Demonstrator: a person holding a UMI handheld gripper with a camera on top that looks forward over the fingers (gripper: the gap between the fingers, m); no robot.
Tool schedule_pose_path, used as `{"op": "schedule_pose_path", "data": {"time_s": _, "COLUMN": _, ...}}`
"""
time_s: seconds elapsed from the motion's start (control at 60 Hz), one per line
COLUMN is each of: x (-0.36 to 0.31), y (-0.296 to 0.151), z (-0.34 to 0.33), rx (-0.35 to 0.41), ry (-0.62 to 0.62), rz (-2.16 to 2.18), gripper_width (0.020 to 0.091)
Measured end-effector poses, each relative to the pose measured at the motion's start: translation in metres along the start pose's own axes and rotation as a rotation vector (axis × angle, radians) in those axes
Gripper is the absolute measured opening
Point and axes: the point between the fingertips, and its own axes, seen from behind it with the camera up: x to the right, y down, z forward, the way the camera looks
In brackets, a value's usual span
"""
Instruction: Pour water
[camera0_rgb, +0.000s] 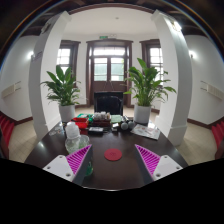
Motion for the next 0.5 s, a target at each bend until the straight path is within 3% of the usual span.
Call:
{"op": "schedule_pose_path", "data": {"time_s": 0.117, "x": -0.010, "y": 0.038, "z": -0.006, "rx": 0.022, "ry": -0.019, "rz": -0.035, "gripper_width": 0.0855}}
{"op": "schedule_pose_path", "data": {"time_s": 0.133, "x": -0.018, "y": 0.019, "z": 0.003, "rx": 0.018, "ry": -0.028, "rz": -0.029, "gripper_width": 0.0853}}
{"op": "schedule_pose_path", "data": {"time_s": 0.167, "x": -0.026, "y": 0.057, "z": -0.005, "rx": 0.013, "ry": -0.057, "rz": -0.023, "gripper_width": 0.0854}}
{"op": "schedule_pose_path", "data": {"time_s": 0.267, "x": -0.067, "y": 0.090, "z": 0.004, "rx": -0.019, "ry": -0.138, "rz": -0.001, "gripper_width": 0.0856}}
{"op": "schedule_pose_path", "data": {"time_s": 0.5, "x": -0.118, "y": 0.081, "z": 0.066, "rx": 0.013, "ry": -0.141, "rz": -0.058, "gripper_width": 0.0861}}
